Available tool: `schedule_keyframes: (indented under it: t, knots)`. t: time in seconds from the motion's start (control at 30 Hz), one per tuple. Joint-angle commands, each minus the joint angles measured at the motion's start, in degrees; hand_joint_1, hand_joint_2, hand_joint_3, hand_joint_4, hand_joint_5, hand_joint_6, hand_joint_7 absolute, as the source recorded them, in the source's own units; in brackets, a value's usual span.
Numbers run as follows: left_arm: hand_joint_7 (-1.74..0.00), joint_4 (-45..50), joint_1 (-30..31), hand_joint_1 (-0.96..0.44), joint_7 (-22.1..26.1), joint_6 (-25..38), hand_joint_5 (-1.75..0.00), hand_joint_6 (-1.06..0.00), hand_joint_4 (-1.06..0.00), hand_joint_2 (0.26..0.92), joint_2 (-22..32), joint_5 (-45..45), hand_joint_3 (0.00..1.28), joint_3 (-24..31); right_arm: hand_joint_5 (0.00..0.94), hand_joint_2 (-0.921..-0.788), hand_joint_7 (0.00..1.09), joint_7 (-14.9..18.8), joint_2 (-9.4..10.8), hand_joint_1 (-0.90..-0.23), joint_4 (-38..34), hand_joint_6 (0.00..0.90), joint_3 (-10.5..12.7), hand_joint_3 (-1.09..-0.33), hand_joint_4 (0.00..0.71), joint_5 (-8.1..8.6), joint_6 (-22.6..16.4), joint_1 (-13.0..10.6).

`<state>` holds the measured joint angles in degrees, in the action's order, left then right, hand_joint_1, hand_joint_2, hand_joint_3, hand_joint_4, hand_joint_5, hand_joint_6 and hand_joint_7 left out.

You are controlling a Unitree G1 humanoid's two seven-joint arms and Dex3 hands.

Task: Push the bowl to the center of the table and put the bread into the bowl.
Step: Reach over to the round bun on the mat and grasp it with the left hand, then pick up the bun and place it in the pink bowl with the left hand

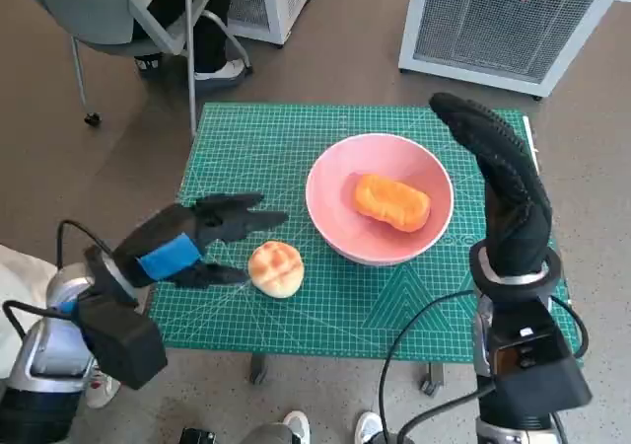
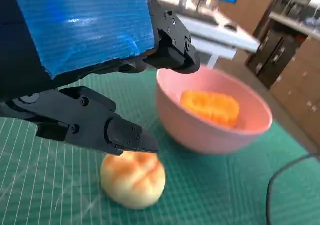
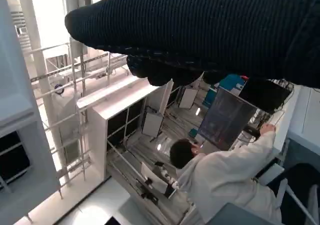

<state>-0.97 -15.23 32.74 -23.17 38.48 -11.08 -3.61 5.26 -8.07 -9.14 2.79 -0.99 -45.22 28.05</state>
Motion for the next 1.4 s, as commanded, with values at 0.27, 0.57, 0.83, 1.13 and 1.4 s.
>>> schedule_keyframes:
  t: [0.27, 0.57, 0.83, 1.13, 1.4]
  knots:
    - [-0.07, -3.66, -1.04, -0.15, 0.2, 4.52, 0.0, -0.43, -0.35, 0.877, -2.71, -5.2, 0.0, -6.35, 0.009, -0.921, 0.91, 1.81, -0.98, -0.389, -0.58, 0.007, -0.38, -0.544, 0.416, 1.84, 0.76, -0.52]
    - [-0.04, -11.84, -4.63, -0.14, -2.88, 3.7, 0.0, -0.43, -0.34, 0.871, -6.11, -11.16, 0.0, -11.34, 0.008, -0.921, 0.92, 2.29, -1.24, -0.389, -0.21, 0.004, -0.31, -0.546, 0.415, 2.05, 1.06, -0.63]
    - [-0.05, -19.76, -6.94, -0.07, -9.61, 4.15, -0.04, -0.5, -0.44, 0.879, -8.77, -18.12, 0.0, -15.17, 0.009, -0.921, 0.92, 2.63, -1.36, -0.389, 0.07, 0.001, -0.17, -0.547, 0.415, 2.16, 1.08, -0.98]
    - [-0.92, -19.74, -6.44, 0.01, -13.42, 6.58, -0.98, -0.57, -0.62, 0.919, -9.24, -20.72, 0.12, -15.89, 0.009, -0.921, 0.93, 2.61, -1.46, -0.389, 0.66, -0.001, 0.13, -0.548, 0.415, 2.05, 1.41, -1.42]
    - [-1.13, -14.3, -5.05, 0.0, -11.18, 6.75, -1.31, -0.56, -0.63, 0.92, -7.48, -17.18, 0.13, -13.37, 0.009, -0.921, 0.93, 2.25, -1.12, -0.389, 0.96, -0.001, 0.2, -0.548, 0.414, 1.5, 1.64, -1.64]
